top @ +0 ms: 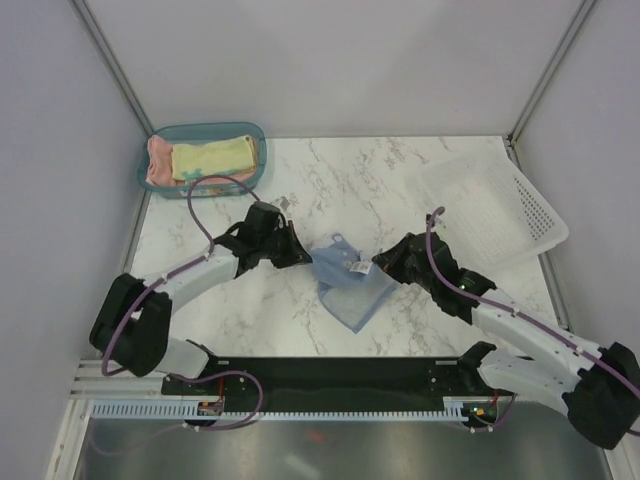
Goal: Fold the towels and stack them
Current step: Flatten out the crumpled towel
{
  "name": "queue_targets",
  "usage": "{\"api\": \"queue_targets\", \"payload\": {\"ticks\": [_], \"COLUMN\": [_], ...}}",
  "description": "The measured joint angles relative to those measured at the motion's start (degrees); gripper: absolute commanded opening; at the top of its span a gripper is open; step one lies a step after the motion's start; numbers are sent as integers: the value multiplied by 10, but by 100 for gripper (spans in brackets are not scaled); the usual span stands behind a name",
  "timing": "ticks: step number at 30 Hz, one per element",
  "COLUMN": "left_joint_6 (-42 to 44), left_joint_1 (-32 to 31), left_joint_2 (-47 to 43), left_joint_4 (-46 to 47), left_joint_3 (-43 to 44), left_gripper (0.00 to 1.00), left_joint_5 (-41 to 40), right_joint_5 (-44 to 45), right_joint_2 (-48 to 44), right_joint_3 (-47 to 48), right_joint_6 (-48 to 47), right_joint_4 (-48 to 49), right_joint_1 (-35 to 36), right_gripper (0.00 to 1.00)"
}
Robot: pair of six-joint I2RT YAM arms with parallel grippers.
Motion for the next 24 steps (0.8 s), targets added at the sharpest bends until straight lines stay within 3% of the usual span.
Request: {"api": "queue_targets", "payload": {"ticks": [2, 5, 6, 11, 16, 17, 21, 24], "left_joint_6": [11, 28, 33, 59, 89, 95, 123, 139], "left_joint_1": [55, 104, 110, 118, 125, 128, 143, 149], "left_joint_2": [37, 109, 128, 217, 270, 278, 292, 283], "left_joint_4": [-9, -35, -39, -60, -86, -93, -122, -146], "left_joint_3": [4, 33, 44, 141, 235, 249, 279, 281], "left_gripper": [4, 6, 7, 11, 19, 22, 61, 68], "left_joint_5": [16, 31, 36, 63, 71, 72, 61, 35], "right_joint_5": [-2, -5, -7, -29, -70, -85, -117, -135], "right_joint_2": [53, 126, 147, 226, 261, 261, 259, 258], "right_joint_3": [20, 38, 40, 96, 203, 211, 207, 197], "right_joint_6": [-8, -22, -26, -113, -262, -291, -358, -393], "right_joint_4": [2, 5, 9, -7, -7, -1, 0, -13], "right_joint_1": [9, 17, 18, 14, -6, -19, -64, -84], "right_gripper": [12, 28, 38, 52, 55, 55, 56, 57]}}
